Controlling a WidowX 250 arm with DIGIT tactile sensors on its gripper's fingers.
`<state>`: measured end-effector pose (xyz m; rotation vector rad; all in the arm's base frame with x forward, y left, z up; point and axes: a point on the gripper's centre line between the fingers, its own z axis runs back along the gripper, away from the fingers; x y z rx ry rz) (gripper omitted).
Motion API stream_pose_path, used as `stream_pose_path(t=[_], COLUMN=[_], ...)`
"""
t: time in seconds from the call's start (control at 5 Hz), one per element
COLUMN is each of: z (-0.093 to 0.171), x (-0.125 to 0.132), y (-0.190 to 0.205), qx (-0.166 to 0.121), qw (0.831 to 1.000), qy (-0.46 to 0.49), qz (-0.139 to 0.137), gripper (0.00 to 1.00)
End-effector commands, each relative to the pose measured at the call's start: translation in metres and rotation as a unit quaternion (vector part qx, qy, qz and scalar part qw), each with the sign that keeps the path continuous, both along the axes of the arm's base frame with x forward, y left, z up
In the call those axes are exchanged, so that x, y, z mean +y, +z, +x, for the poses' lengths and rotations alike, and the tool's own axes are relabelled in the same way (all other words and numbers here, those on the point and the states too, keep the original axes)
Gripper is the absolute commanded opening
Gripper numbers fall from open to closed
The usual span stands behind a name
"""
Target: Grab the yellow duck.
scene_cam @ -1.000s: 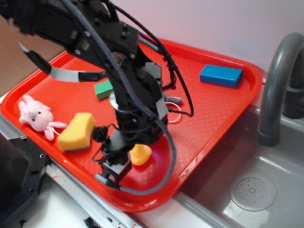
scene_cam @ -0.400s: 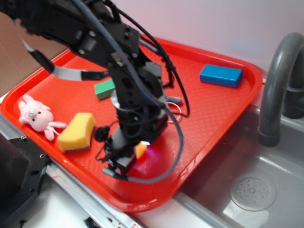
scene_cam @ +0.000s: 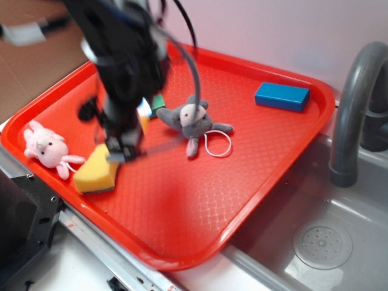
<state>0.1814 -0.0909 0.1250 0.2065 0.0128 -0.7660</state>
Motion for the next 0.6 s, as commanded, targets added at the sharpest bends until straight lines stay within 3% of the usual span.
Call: stream_pose_path(t=[0.0,0.2,0.4], z=[-0.012,-0.016,-0.021], x=[0.043,0.049,0.060], y=[0.080,0.094,0.099], qx=[-0.015,-0.050,-0.107], qw=[0.967,0.926,0.866], qy=[0.249,0.364,0.470], qz=[-0.061,-0.087,-0.132], gripper=[0.00,0.00,0.00])
